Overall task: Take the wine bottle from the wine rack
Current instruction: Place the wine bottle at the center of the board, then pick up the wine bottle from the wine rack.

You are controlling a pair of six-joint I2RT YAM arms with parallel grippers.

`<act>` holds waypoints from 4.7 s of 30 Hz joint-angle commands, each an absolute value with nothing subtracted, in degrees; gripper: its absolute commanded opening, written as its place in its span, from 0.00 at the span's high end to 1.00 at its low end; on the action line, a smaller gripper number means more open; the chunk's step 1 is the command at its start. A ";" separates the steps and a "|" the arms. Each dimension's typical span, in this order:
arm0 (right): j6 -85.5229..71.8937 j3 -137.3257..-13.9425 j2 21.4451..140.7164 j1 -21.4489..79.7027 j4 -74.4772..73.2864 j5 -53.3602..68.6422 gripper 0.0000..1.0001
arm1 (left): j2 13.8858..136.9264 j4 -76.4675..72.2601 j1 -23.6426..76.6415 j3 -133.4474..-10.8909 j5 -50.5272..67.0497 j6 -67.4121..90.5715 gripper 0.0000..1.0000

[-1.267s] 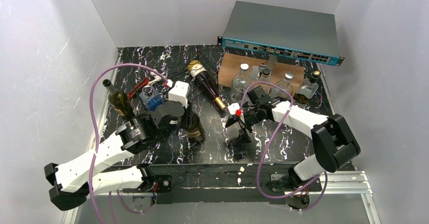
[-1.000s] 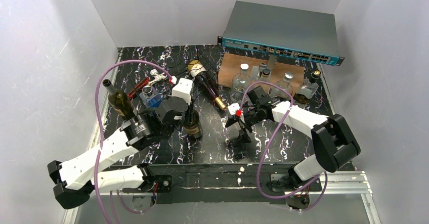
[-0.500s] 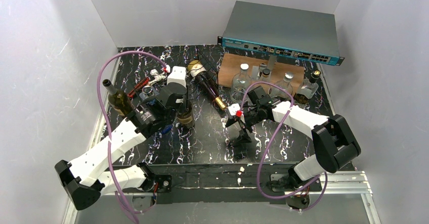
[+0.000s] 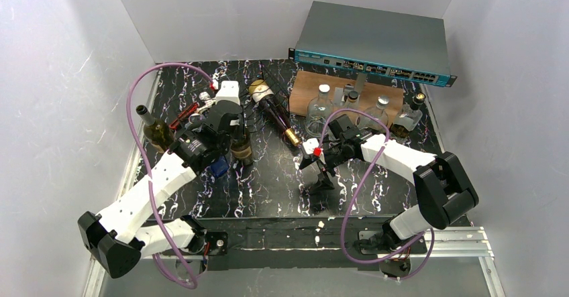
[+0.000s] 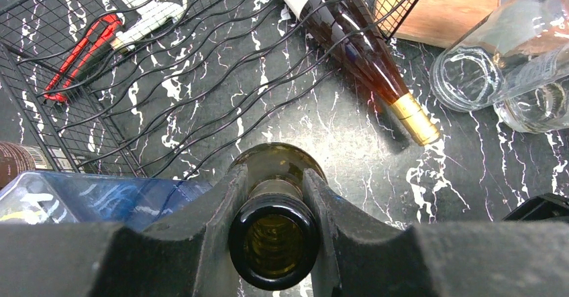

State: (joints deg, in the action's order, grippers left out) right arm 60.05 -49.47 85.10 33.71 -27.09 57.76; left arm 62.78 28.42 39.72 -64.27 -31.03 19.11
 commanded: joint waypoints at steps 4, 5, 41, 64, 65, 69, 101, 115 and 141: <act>61.25 -51.33 84.03 33.63 -28.23 58.71 0.02 | 63.04 25.81 38.93 -67.71 -31.82 18.97 0.79; 61.34 -51.33 84.10 33.63 -28.26 58.67 0.02 | 63.02 25.90 38.89 -67.69 -31.84 19.06 0.74; 61.86 -51.42 83.67 33.61 -28.89 56.23 0.02 | 53.13 35.15 38.92 -74.66 -12.60 27.21 0.02; 43.63 -59.52 78.66 34.63 -27.28 41.01 0.02 | 32.47 29.38 38.96 -50.18 12.90 15.43 0.02; 42.24 -60.91 79.28 34.88 -28.05 39.83 0.02 | 31.15 29.03 38.97 -48.56 12.77 14.42 0.02; 36.00 -64.67 81.51 37.60 -27.97 33.99 0.02 | 28.78 27.88 38.91 -43.43 12.36 8.92 0.02; 4.55 -72.78 106.43 47.02 2.68 -11.48 0.20 | 23.30 25.23 38.93 -33.37 9.32 0.26 0.02; 3.56 -74.35 111.58 45.97 6.16 -11.48 0.41 | 22.98 24.87 38.89 -33.13 9.44 0.22 0.02; 2.11 -71.92 114.69 45.36 10.10 -10.11 0.53 | 23.78 24.61 38.92 -32.95 9.76 -1.25 0.02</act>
